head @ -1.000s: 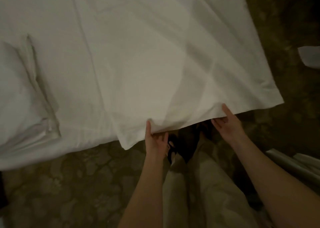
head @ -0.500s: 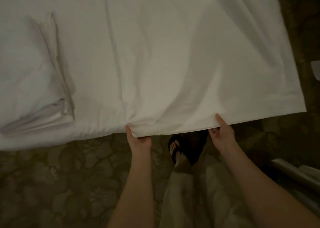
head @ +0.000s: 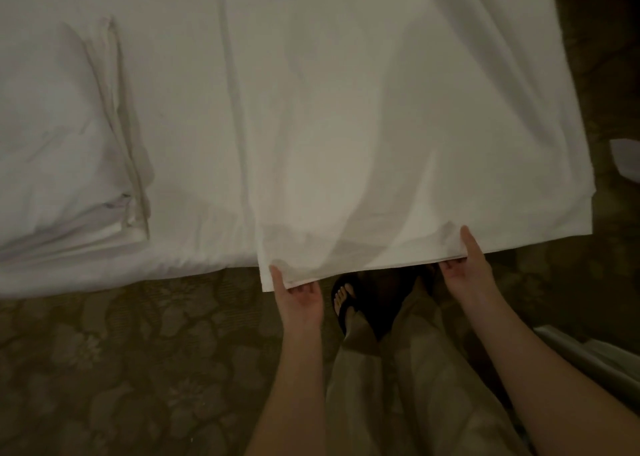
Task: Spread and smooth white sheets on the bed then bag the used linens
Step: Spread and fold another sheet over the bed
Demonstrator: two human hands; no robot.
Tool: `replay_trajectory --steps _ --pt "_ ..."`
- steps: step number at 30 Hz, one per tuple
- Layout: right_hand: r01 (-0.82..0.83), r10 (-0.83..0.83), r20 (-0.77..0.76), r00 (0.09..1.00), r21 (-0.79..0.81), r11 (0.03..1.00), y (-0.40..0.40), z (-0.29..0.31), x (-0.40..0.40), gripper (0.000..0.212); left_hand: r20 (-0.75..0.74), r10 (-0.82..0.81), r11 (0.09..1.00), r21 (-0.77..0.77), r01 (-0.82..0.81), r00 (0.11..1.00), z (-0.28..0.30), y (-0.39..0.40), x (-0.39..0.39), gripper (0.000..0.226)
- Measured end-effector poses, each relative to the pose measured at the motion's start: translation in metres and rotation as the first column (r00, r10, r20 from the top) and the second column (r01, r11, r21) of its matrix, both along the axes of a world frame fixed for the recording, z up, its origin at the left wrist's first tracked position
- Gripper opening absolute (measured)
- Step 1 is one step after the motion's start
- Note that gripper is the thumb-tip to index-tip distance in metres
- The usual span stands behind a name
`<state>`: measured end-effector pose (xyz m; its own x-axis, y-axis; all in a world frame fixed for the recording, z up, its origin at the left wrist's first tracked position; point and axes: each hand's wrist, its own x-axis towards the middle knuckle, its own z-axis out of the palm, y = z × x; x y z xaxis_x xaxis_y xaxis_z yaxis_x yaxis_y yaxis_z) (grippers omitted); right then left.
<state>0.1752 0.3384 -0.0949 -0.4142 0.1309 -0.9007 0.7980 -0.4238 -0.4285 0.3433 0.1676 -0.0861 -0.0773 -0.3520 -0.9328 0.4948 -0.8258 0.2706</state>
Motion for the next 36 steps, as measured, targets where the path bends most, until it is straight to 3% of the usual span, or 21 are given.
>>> replay_trajectory --steps 7,11,14,18,22,26,29,32,36 --pt "0.133 -0.134 -0.064 0.989 -0.010 0.991 0.031 0.014 -0.035 0.060 -0.027 -0.169 0.977 0.129 0.171 0.985 0.003 0.080 -0.064 0.042" --pt "0.180 -0.180 -0.105 0.978 -0.009 0.984 0.065 0.013 -0.071 0.037 -0.047 -0.200 0.969 0.141 0.205 0.979 0.000 0.113 -0.106 0.034" --pt "0.203 -0.200 -0.166 0.966 -0.002 0.979 0.095 0.012 -0.103 0.039 -0.069 -0.210 0.971 0.107 0.216 0.975 -0.004 0.129 -0.141 0.031" --pt "0.047 -0.035 -0.158 0.987 0.073 0.996 0.126 0.015 -0.146 0.041 0.014 -0.322 0.946 0.041 0.321 0.947 -0.013 0.141 -0.155 0.028" --pt "0.002 0.018 -0.117 0.993 0.167 0.986 0.153 0.014 -0.160 0.022 0.097 -0.369 0.929 0.004 0.370 0.924 -0.020 0.148 -0.139 0.067" --pt "-0.092 0.118 -0.132 0.984 0.191 0.977 0.162 -0.004 -0.159 0.012 0.124 -0.283 0.959 0.042 0.280 0.951 -0.022 0.154 -0.149 0.043" --pt "-0.263 0.300 -0.119 0.947 0.253 0.931 0.161 -0.014 -0.171 0.007 0.087 -0.211 0.977 0.063 0.206 0.974 -0.020 0.163 -0.161 0.043" --pt "-0.417 0.472 -0.126 0.873 0.312 0.854 0.168 -0.016 -0.174 0.016 0.128 -0.281 0.959 0.068 0.274 0.951 -0.019 0.178 -0.172 0.040" --pt "-0.553 0.588 -0.116 0.800 0.237 0.799 0.177 -0.018 -0.167 0.029 0.112 -0.333 0.943 0.052 0.329 0.936 -0.016 0.198 -0.183 0.035"
